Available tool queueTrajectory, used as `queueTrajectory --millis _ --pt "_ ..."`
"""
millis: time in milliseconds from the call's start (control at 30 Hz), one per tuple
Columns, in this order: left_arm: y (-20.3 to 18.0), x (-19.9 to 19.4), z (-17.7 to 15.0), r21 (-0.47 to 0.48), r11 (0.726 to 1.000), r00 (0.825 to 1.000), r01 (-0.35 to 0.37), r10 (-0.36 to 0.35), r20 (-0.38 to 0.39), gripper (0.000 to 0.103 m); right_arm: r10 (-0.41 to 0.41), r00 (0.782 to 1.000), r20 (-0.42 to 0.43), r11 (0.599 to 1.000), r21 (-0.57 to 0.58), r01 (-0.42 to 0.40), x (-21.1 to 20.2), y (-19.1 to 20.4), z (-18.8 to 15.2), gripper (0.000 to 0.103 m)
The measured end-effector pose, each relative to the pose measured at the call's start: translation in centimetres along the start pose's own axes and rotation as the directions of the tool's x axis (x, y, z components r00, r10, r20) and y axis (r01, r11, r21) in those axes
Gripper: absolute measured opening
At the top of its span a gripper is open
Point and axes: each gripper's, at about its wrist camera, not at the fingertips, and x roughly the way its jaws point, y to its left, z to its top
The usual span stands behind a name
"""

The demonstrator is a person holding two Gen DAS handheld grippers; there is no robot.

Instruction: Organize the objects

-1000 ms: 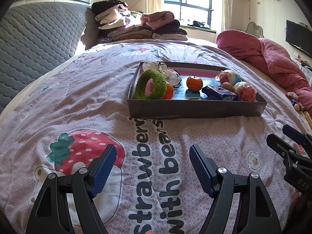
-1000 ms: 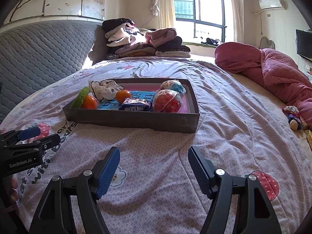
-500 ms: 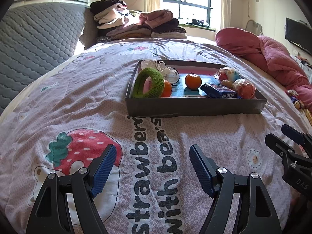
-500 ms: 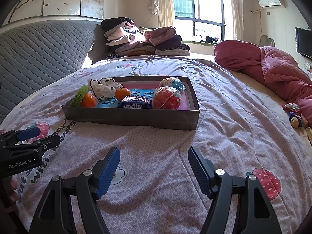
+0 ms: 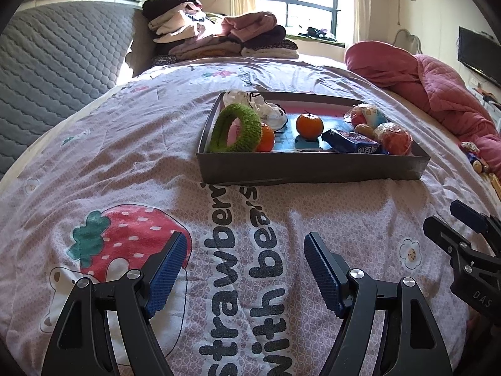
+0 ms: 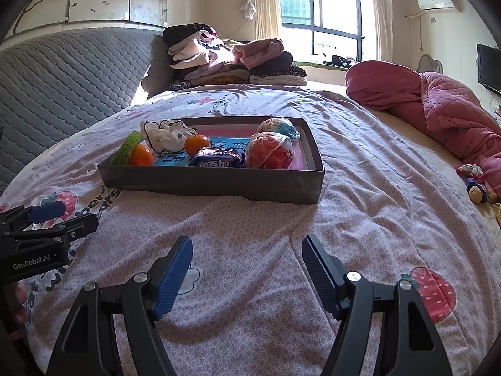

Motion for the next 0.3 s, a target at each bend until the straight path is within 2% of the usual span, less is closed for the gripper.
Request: queueTrajectory --millis 133,300 --pt "0.15 0.19 0.08 -0.007 1.0 1.0 0.018 -0.018 0.006 0.078 0.0 1.0 -0.01 1.0 -0.001 0.0 0.31 0.03 -0.1 0.072" --pt "0.25 0.56 0.02 -0.009 1.0 1.0 0.003 -0.003 0.002 0.078 0.0 1.0 -0.021 1.0 0.004 0.0 0.58 -0.06 -0.2 0.072"
